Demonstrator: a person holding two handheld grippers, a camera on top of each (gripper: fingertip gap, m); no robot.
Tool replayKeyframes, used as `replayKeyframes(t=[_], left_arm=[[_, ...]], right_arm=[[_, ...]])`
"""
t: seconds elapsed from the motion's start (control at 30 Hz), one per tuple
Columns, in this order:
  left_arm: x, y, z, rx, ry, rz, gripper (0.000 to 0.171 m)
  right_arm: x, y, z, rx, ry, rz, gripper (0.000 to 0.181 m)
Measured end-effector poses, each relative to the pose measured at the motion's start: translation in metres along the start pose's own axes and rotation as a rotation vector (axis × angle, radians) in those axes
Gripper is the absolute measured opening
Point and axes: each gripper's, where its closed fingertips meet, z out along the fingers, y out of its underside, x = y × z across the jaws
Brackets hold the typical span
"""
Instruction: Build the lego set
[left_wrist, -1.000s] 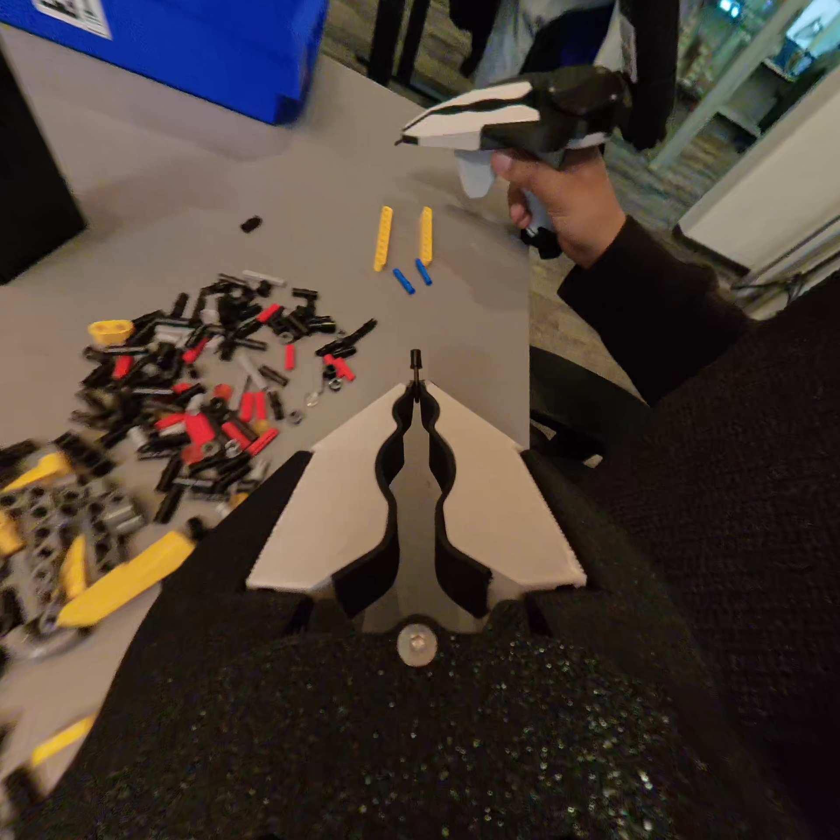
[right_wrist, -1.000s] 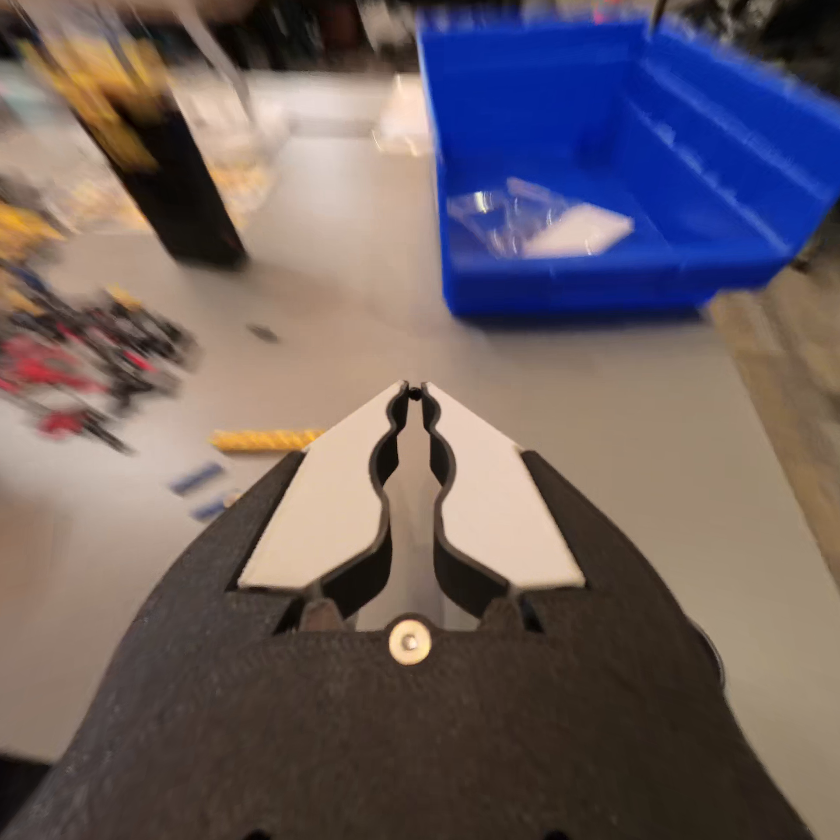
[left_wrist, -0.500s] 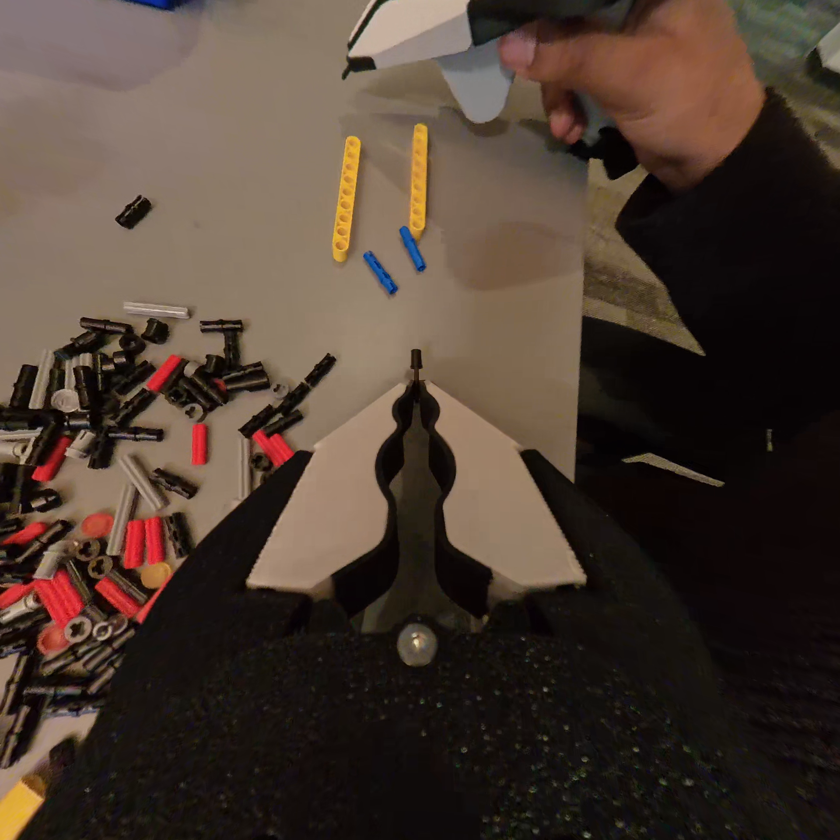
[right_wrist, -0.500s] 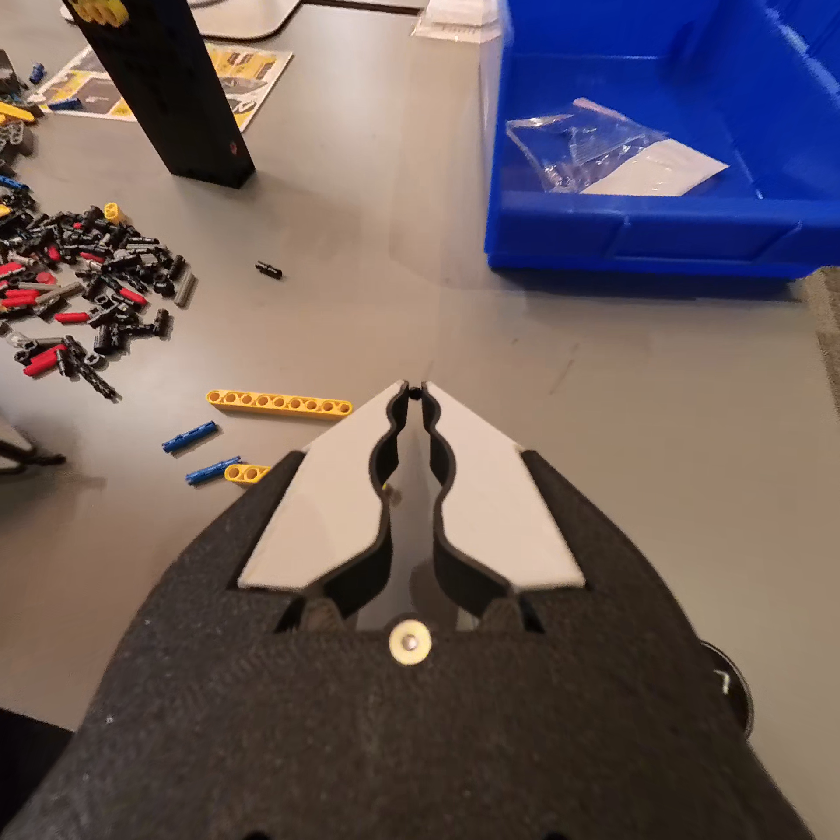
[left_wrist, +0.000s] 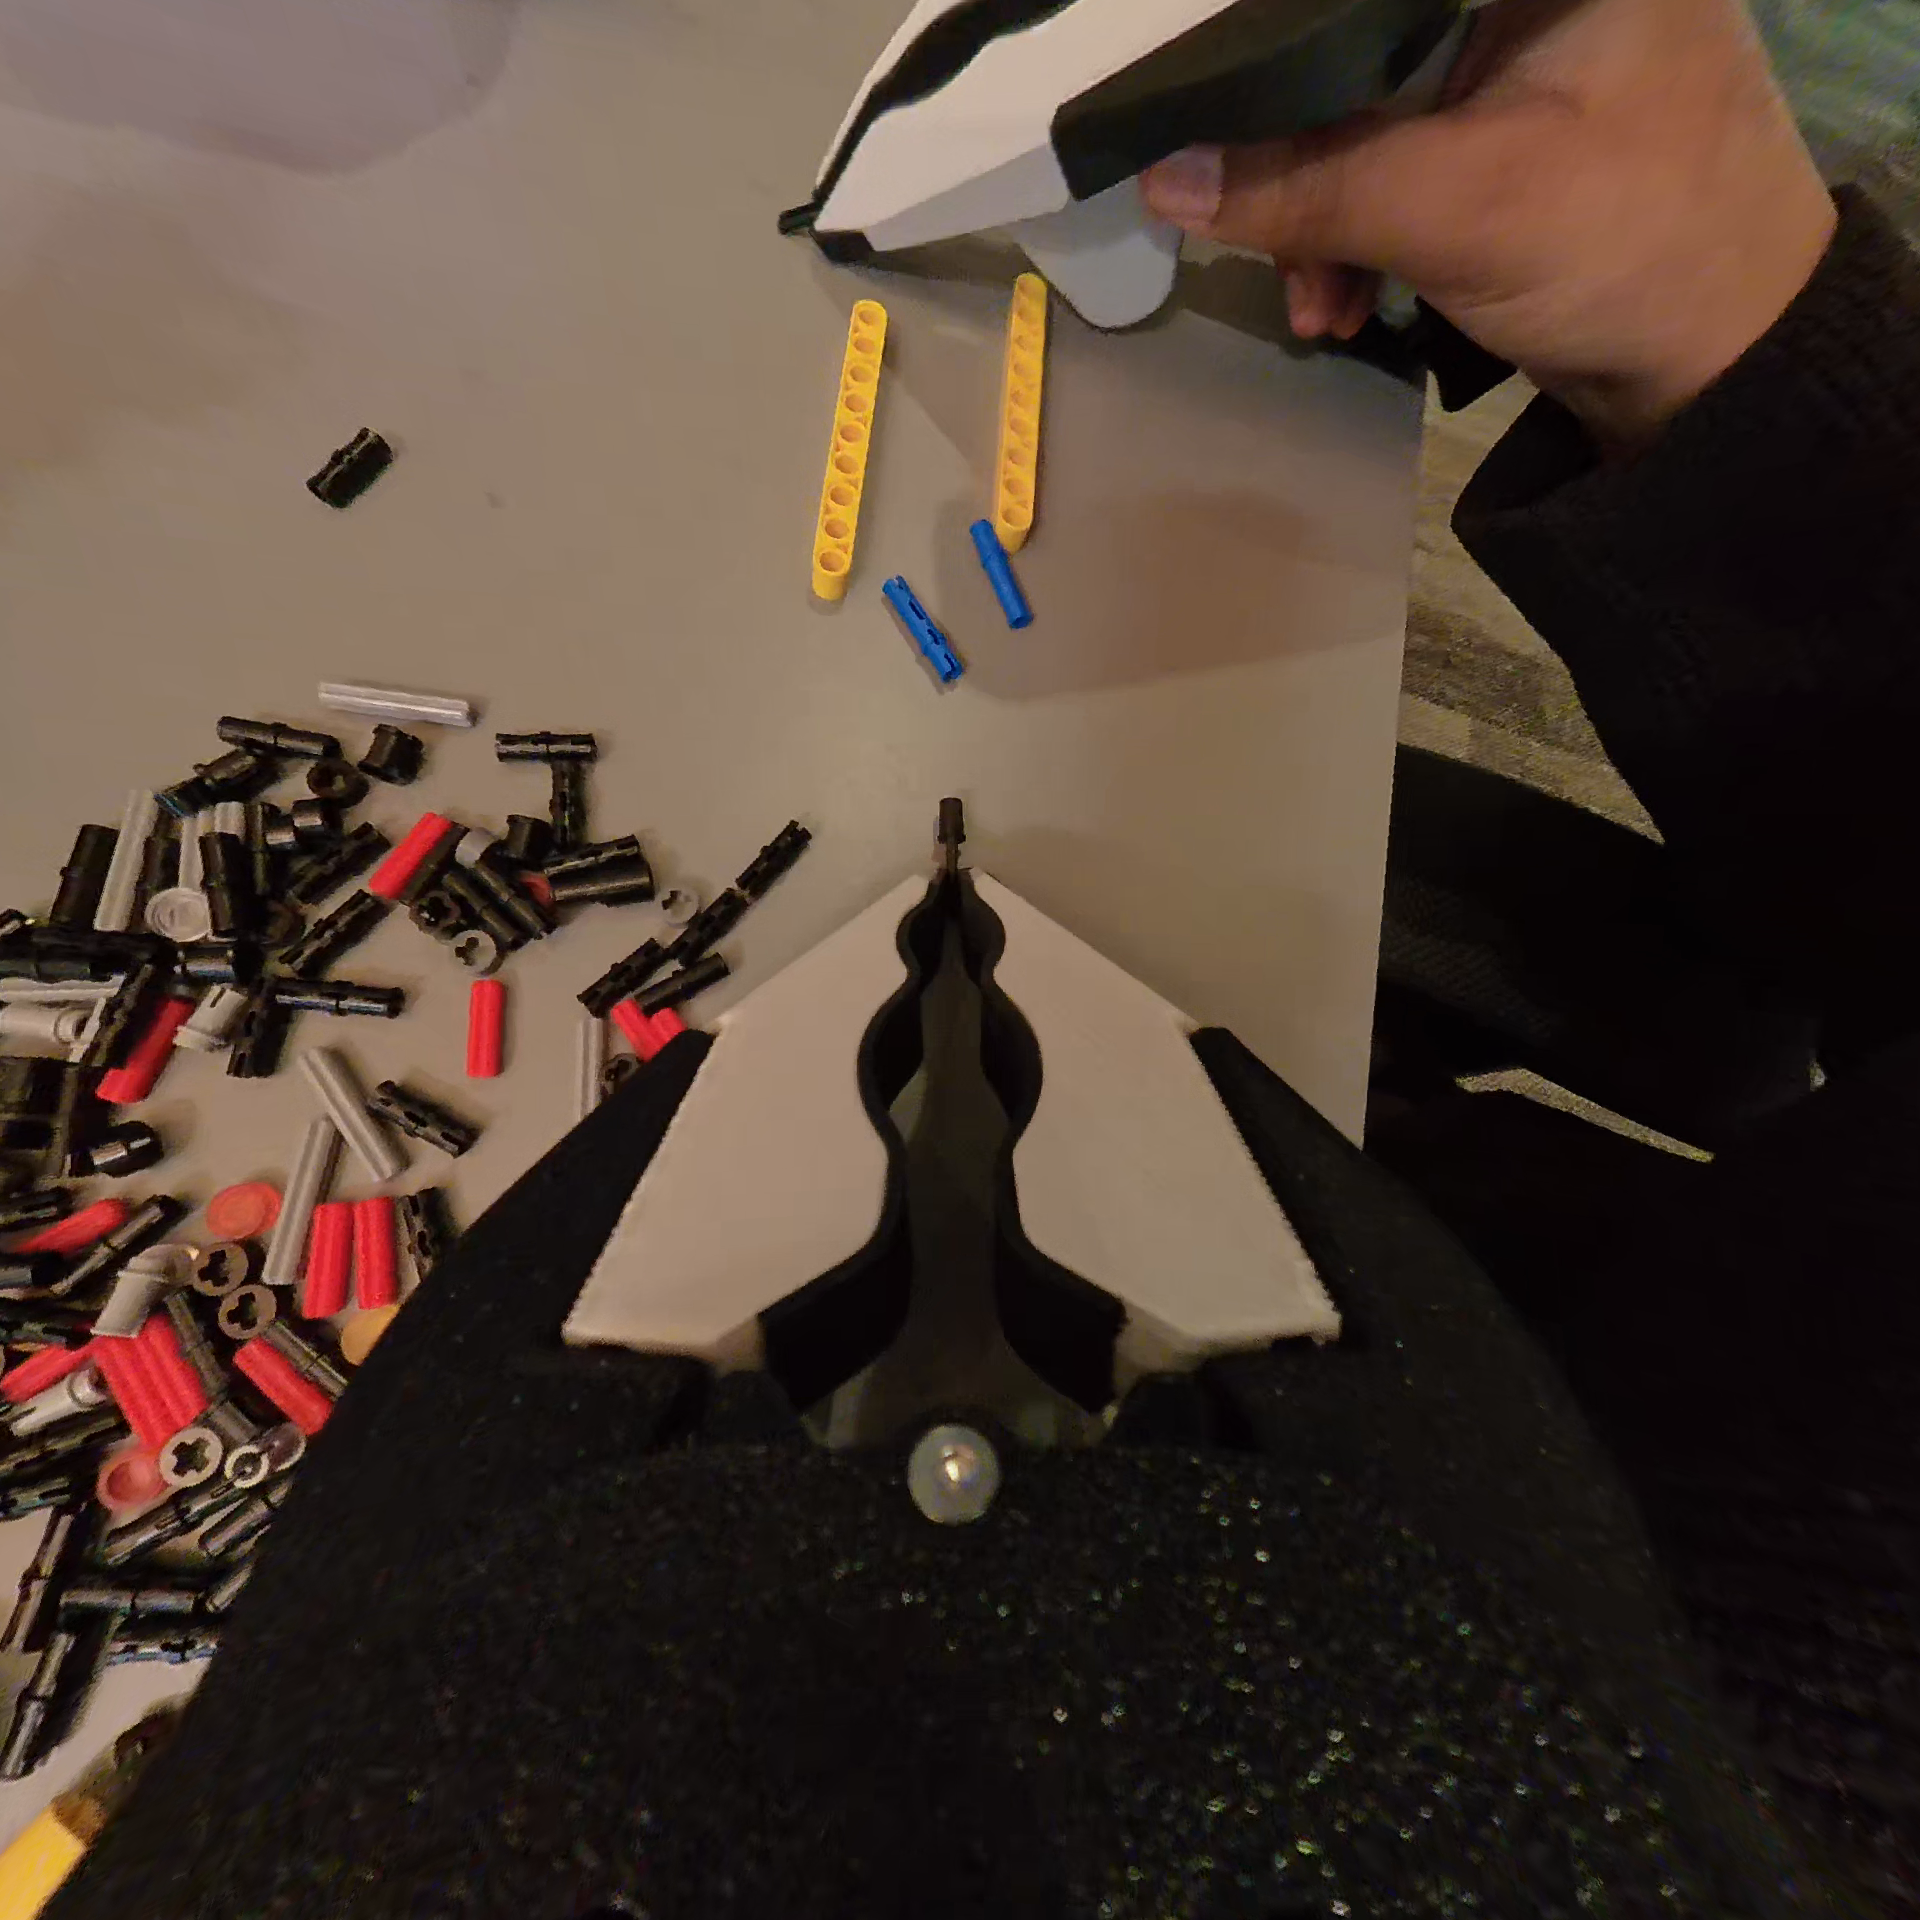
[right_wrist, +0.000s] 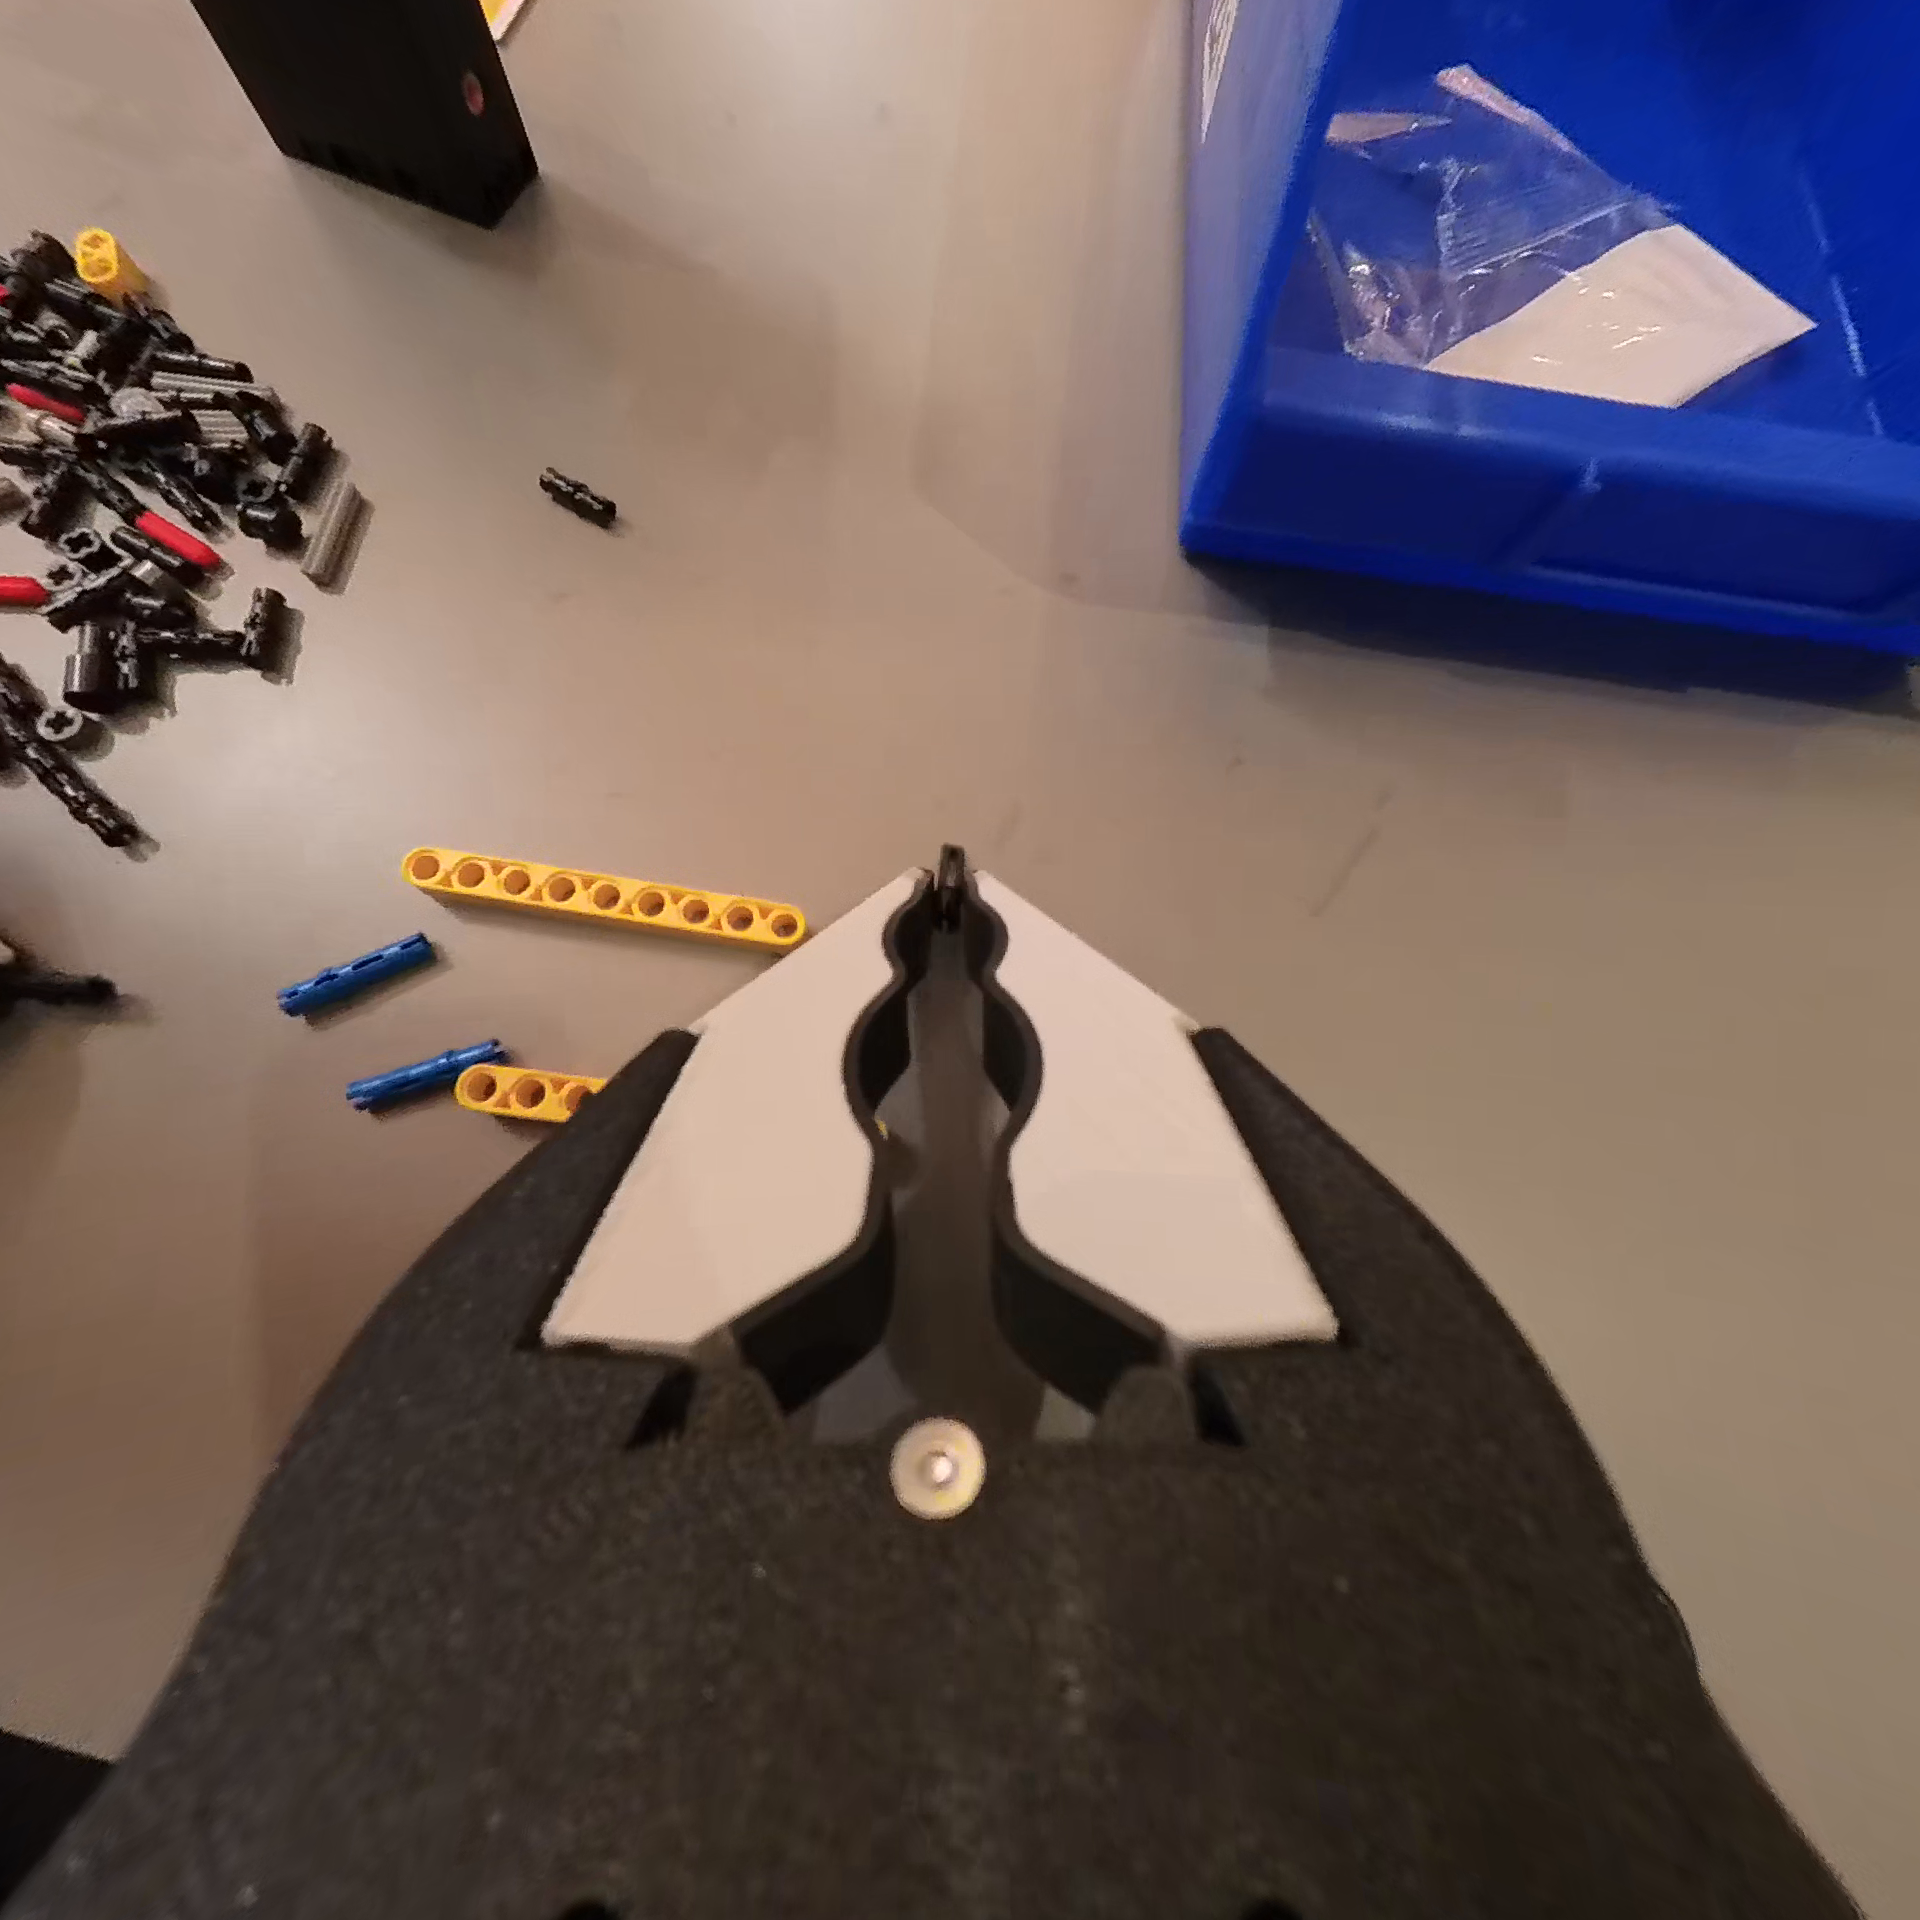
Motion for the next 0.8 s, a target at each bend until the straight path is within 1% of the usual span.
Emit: replayKeyframes(t=[0.43,0.8], left_arm=[[-0.0005,0.0002,0.0,0.001,0.009,-0.016,0.002],[-0.0004,0.0002,0.0002,0.002,0.024,-0.033,0.002]], right_arm=[[-0.0012,0.0008,0.001,-0.007,-0.081,0.084,0.005],[-0.0013,0.0007,0.0011,-0.007,-0.098,0.105,0.005]])
